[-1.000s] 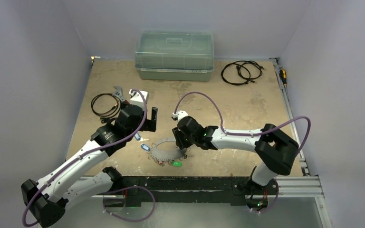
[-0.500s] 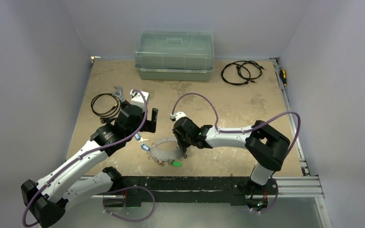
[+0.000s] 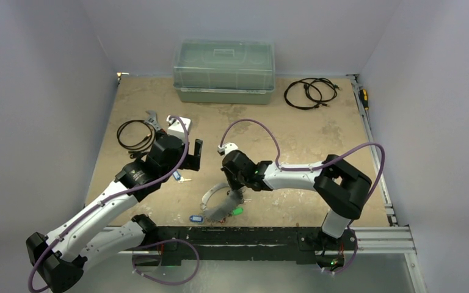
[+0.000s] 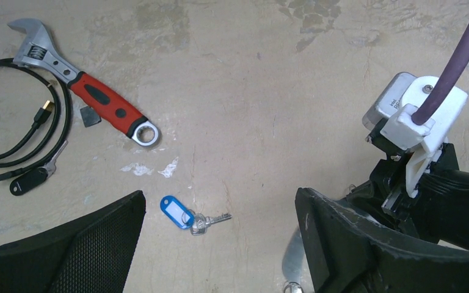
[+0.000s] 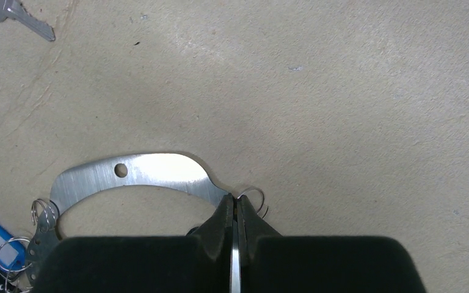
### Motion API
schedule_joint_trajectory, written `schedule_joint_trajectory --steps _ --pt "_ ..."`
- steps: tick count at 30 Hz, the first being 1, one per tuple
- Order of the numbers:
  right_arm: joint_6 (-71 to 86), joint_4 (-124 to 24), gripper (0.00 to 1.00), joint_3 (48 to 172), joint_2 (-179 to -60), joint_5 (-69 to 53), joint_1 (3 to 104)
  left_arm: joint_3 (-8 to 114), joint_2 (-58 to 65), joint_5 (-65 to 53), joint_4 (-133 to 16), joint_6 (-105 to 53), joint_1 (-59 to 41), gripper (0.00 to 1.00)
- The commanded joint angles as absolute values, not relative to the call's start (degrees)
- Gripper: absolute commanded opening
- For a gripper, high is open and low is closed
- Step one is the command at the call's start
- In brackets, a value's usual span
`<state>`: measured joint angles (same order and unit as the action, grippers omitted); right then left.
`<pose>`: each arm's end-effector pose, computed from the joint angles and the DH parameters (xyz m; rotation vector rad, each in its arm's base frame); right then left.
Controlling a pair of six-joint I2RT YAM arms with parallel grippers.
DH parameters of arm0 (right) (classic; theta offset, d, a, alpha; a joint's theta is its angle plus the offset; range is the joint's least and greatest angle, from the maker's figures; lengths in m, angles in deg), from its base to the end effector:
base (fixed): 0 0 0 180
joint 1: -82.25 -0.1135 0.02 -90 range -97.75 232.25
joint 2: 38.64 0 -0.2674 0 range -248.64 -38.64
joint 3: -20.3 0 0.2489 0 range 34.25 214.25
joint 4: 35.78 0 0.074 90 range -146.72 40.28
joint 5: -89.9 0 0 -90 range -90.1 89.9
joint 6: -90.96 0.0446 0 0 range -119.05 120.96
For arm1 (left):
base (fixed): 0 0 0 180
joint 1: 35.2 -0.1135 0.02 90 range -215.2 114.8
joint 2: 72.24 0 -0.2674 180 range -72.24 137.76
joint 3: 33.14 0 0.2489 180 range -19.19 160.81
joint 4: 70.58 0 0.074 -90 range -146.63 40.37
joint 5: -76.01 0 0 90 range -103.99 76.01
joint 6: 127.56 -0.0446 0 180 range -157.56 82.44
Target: Put the keys on the keyring
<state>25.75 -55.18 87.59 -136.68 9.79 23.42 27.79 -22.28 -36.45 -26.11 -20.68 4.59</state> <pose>0.1861 0.2928 0.1605 -0.6509 2.3918 0.4389 0.1557 -0.1075 0.3020 0.1974 2.1013 -0.1684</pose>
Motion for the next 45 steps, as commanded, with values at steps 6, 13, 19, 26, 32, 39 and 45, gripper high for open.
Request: schedule_joint_trajectory --steps 6,13,19,26,32,39,45 --pt "19.73 -46.17 0.00 84.01 -129.84 13.33 23.45 27.29 -25.88 -32.98 -28.42 -21.60 4.64 0.91" --pt "9.29 -32.99 0.00 76.20 -119.83 10.23 23.14 26.28 -30.66 -27.46 -31.98 -22.71 4.66 0.91" --pt "-4.07 -18.46 0.00 65.75 -108.81 8.34 20.69 25.41 -33.74 -21.33 -35.61 -24.29 4.70 0.90" --pt "-20.25 -1.11 0.00 55.95 -100.90 8.78 15.42 28.43 -31.60 -14.98 -37.21 -25.78 4.70 0.86" --pt "-34.66 3.20 0.00 55.87 -102.19 10.63 10.71 32.66 -26.39 -10.45 -35.89 -25.72 4.70 0.79" --pt "-48.97 8.68 0.00 55.83 -106.72 17.01 6.60 36.36 -20.20 -3.25 -31.51 -20.79 4.65 0.63" --pt "-56.34 18.94 0.00 53.95 -111.10 20.58 4.11 36.07 -19.13 -0.07 -28.84 -16.69 4.70 0.56"
